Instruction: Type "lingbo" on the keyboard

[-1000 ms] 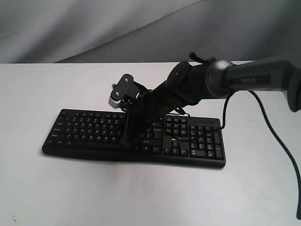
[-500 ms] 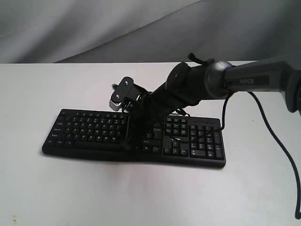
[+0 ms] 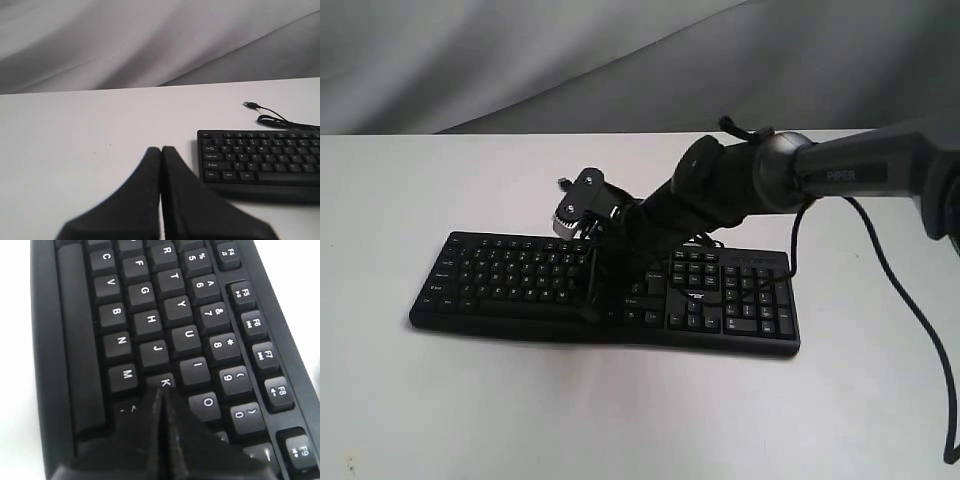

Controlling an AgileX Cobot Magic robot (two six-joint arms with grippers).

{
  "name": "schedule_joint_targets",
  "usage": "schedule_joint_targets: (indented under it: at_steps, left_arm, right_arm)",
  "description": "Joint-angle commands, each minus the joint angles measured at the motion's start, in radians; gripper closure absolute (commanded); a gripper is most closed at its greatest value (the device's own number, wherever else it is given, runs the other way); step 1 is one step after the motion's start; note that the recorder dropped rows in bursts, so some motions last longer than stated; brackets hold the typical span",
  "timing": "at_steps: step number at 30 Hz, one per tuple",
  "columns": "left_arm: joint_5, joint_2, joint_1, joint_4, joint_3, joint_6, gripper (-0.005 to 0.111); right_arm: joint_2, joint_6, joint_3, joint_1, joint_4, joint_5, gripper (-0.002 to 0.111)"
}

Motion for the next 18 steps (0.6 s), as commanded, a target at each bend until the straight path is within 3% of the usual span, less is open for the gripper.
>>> schedule_joint_targets:
  at_steps: [1,18]
  left_arm:
    - [-0.007,-0.004,0.001,-0.004,0.005,-0.002,0.106]
    - [-0.007,-0.004,0.001,-0.004,0.005,-0.002,0.106]
  right_arm:
    - [0.001,0.003,-0.005,-0.002,-0.021,0.008,0.108]
    - [0.021,0.019,-0.108,0.013,-0.033,-0.005,0.108]
